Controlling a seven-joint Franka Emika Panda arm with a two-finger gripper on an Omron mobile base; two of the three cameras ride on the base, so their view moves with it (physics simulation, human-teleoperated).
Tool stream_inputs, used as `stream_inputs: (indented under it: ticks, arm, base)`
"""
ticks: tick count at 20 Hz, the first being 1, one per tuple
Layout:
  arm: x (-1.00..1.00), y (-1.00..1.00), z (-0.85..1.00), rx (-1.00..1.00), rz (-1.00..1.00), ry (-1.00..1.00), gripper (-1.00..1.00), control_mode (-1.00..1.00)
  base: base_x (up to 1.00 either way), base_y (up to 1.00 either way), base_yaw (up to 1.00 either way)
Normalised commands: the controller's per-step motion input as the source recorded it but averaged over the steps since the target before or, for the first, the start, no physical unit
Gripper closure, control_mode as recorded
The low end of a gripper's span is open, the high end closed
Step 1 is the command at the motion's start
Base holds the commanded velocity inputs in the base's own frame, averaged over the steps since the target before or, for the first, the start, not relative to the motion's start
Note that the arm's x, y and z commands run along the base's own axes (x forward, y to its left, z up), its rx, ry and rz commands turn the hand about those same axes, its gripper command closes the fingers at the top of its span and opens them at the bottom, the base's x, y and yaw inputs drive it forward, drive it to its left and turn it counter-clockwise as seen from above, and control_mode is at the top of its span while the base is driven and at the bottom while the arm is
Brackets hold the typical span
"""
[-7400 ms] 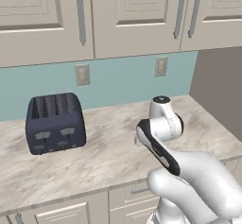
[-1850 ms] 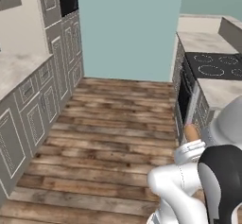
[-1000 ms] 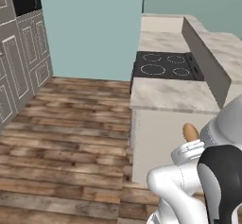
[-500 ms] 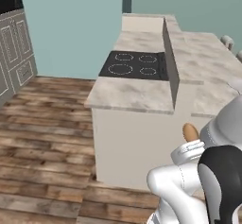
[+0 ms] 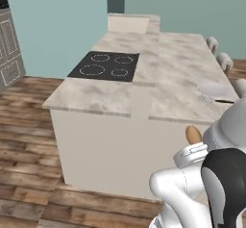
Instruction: Take the fork and place it on the left side of the plate. Then take the spoon and place it on the right side of the plate. Make sure they're directly next to the plate.
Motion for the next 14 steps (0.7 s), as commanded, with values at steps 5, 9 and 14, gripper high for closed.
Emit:
stream_inputs:
  ticks: [5,9,14]
  arm:
    - [0.00,0.00,0.00,0.00,0.00,0.00,1.00,1.00]
    - [0.00,0.00,0.00,0.00,0.00,0.00,1.00,1.00]
    - [0.00,0.00,0.00,0.00,0.00,0.00,1.00,1.00]
  base:
    - [0.11,-1.00,0.10]
    - [0.26,-1.00,0.11]
    - [0.39,-1.00,0.11]
